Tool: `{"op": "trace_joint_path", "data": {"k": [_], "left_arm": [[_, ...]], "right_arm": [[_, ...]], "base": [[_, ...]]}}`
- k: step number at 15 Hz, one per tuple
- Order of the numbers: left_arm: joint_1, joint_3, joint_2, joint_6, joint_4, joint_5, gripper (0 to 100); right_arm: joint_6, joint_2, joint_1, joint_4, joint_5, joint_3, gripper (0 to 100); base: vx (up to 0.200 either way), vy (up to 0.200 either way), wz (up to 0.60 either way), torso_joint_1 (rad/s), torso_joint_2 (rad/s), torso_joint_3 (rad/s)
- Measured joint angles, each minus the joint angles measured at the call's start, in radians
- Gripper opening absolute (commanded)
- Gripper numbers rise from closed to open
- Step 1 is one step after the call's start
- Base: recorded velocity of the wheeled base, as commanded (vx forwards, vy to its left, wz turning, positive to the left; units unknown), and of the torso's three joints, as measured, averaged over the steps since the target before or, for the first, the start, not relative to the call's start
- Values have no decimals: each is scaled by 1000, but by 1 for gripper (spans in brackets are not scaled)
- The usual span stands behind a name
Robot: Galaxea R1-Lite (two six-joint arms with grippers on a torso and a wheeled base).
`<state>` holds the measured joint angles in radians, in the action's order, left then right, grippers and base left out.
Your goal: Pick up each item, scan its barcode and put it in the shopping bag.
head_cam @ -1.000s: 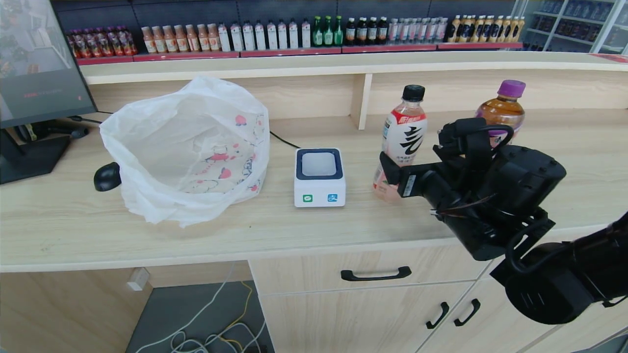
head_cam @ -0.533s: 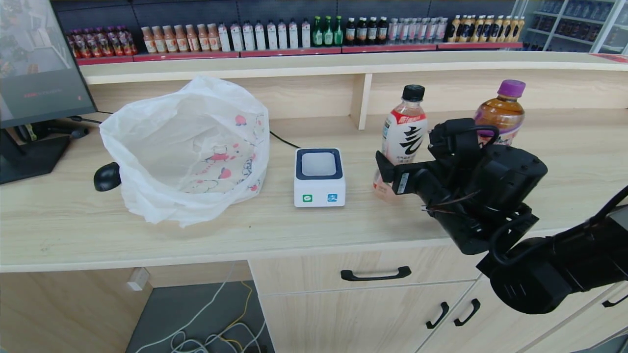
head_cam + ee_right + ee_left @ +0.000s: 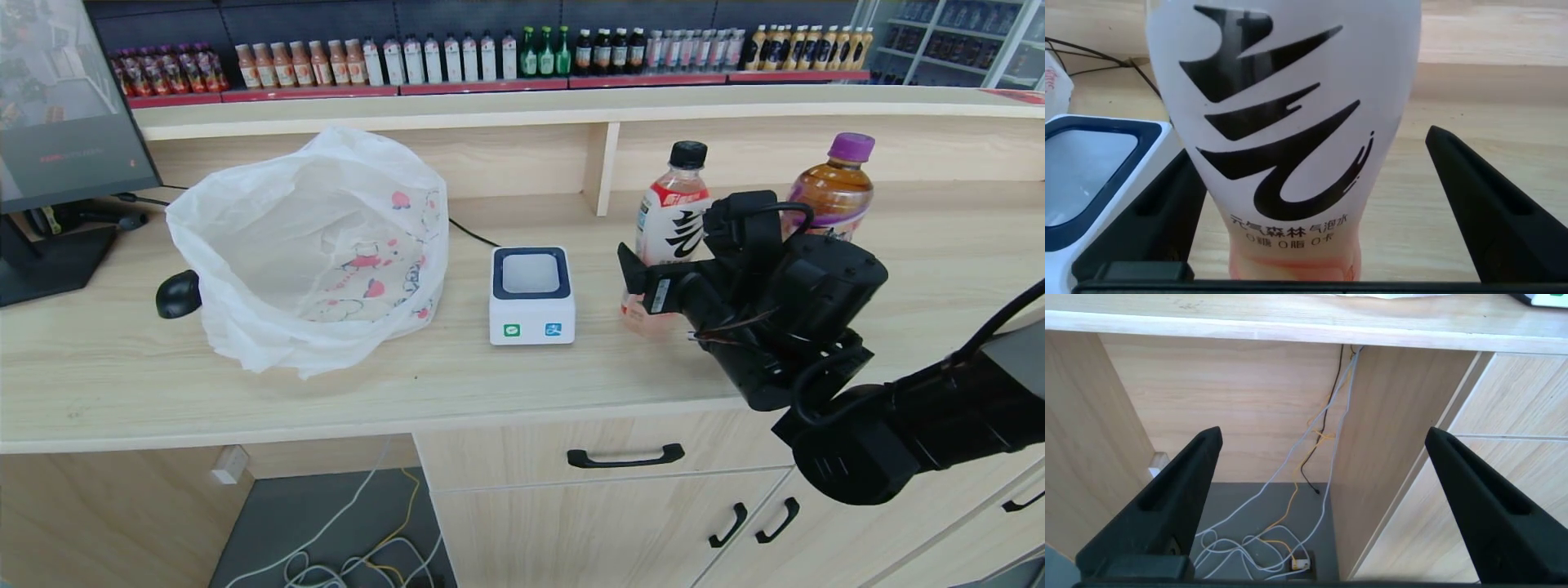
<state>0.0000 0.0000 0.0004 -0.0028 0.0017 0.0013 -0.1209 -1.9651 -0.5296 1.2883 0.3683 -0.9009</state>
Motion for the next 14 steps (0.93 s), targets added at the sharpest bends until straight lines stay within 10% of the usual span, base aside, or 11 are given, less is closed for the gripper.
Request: {"op": "trace_joint_path", "data": {"k": [13,14], "left_arm": [[0,0,0,0,0,0,100],[0,0,0,0,0,0,100]], "right_arm": [[1,-48,-1,12,-1,-52,100],[0,-51,-1,12,-1,-54,0]], "base": [[0,0,0,0,0,0],[0,0,0,0,0,0]]}}
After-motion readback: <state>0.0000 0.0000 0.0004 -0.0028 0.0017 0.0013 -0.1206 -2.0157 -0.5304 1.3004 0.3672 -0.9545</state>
